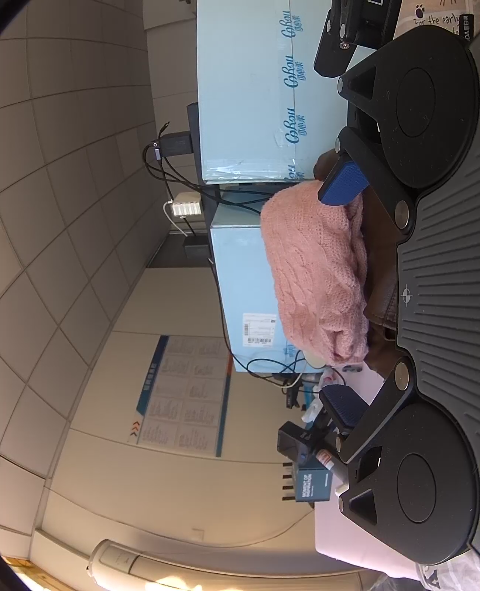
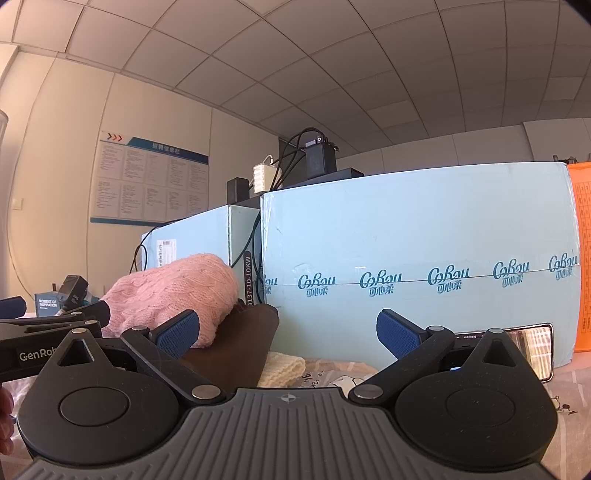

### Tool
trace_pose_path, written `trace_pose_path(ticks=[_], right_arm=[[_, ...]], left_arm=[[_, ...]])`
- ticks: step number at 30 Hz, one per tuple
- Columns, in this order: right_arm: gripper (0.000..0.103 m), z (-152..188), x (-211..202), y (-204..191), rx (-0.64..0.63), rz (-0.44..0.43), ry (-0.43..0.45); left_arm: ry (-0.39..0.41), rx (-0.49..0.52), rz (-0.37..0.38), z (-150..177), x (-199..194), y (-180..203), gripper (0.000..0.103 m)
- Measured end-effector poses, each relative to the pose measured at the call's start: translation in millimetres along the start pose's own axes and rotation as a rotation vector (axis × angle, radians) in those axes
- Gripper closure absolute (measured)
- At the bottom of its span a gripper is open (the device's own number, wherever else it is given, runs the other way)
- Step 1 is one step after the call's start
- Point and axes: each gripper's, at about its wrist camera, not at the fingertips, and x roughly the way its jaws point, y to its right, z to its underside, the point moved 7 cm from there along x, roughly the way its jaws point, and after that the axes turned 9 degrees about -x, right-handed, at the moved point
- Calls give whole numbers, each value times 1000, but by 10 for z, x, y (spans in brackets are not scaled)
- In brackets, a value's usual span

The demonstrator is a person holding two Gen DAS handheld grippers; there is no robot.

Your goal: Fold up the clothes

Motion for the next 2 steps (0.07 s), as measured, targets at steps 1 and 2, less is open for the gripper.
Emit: trace_pose_path(ticks=[1,2], right_arm=[[0,2,1,3,1,0,-1],[0,4,2,5,1,0,-1]], left_arm=[[-1,0,1,1,2,2,0],[-2,0,2,2,0,1,0]])
